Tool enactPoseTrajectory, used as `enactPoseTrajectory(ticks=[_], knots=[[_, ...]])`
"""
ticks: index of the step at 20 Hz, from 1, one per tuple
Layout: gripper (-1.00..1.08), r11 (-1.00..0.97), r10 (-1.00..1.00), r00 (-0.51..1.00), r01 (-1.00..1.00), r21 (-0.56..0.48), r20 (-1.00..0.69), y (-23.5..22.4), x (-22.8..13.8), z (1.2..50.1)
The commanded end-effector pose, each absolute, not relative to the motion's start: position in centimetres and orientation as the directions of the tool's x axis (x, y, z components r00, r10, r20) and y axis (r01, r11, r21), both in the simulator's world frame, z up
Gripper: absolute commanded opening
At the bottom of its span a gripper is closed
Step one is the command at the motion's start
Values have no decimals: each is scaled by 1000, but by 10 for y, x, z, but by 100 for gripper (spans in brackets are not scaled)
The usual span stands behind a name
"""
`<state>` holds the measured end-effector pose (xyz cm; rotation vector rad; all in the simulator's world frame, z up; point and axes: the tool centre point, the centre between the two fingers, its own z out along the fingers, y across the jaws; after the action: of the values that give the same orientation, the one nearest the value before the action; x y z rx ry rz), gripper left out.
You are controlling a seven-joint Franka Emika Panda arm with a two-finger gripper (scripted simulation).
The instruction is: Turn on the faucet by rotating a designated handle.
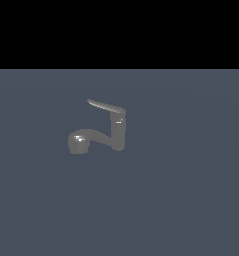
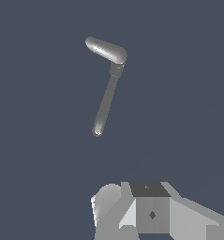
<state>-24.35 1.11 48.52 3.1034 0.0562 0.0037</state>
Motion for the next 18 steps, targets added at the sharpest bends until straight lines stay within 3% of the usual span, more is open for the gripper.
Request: enactPoseTrajectory(ticks=[1,18], knots=[[-100,-999,36,999,36,38,2,11,-243,485],[-100,-986,-165,986,-165,3,2,18,-196,473]])
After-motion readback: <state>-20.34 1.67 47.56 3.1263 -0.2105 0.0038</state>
